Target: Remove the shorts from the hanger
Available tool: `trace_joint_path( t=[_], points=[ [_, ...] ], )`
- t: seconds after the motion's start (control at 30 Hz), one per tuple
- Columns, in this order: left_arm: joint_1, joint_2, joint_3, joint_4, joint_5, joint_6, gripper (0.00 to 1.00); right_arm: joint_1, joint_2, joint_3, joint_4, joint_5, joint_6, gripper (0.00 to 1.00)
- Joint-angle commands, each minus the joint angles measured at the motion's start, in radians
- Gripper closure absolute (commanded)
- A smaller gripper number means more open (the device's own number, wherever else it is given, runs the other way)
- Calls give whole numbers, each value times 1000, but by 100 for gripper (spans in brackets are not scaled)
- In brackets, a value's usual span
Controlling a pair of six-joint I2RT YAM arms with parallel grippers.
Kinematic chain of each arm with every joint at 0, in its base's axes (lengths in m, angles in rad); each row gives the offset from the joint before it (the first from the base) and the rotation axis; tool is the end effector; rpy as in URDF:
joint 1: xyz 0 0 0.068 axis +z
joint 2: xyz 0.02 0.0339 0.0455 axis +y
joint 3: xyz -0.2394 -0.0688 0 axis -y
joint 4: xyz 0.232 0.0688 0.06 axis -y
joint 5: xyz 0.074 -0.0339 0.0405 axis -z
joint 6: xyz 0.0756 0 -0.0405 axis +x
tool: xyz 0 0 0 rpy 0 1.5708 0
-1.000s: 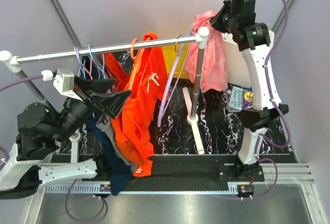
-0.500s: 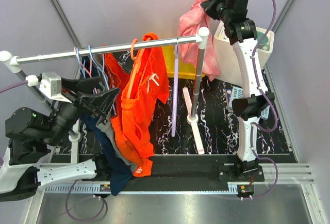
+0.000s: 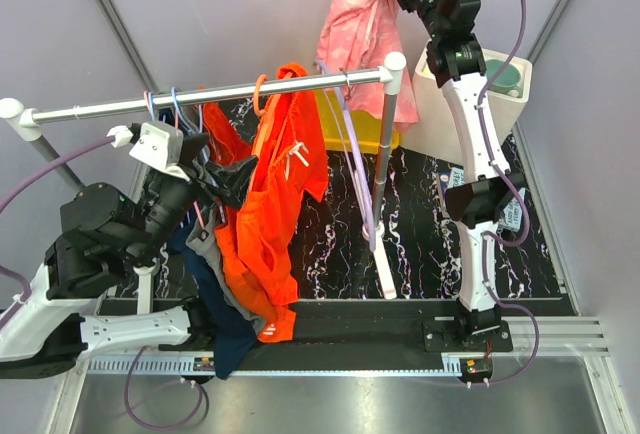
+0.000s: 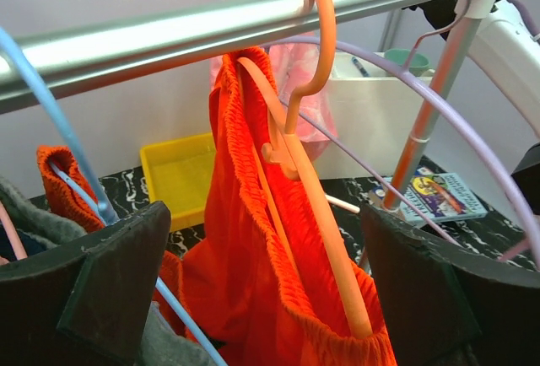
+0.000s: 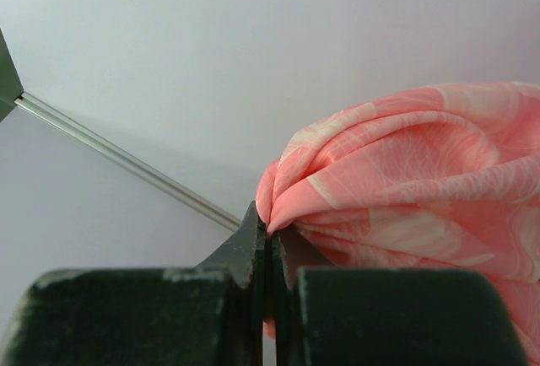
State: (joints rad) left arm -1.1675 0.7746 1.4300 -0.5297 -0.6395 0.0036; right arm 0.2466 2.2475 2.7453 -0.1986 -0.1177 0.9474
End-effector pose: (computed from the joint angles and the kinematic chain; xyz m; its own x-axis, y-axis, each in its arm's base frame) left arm 0.0925 -0.1017 0.4868 0.0510 -0.1122 -0.9924 0.5055 0.8599 -0.0712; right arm 0.4706 0.1276 0.5076 -0.1183 0.8017 -0.5860 -0.4371 0.4878 0.7556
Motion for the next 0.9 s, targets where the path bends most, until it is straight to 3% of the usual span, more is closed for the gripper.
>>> trace_joint_path(
  t=[0.0,0.23,0.7,0.87],
  points=[
    [2,23,47,23,-61,82,1,-3,30,39,127,9,48,100],
    [0,23,35,23,-88,38,1,-16,50,-117,108,-29,-24,100],
    [0,37,76,-19,-224,-109,1,-15,202,-144,-76,-42,-300,100],
    [2,101,133,-107,-279,-189,1,-7,207,-208,-101,-46,-282,100]
  ],
)
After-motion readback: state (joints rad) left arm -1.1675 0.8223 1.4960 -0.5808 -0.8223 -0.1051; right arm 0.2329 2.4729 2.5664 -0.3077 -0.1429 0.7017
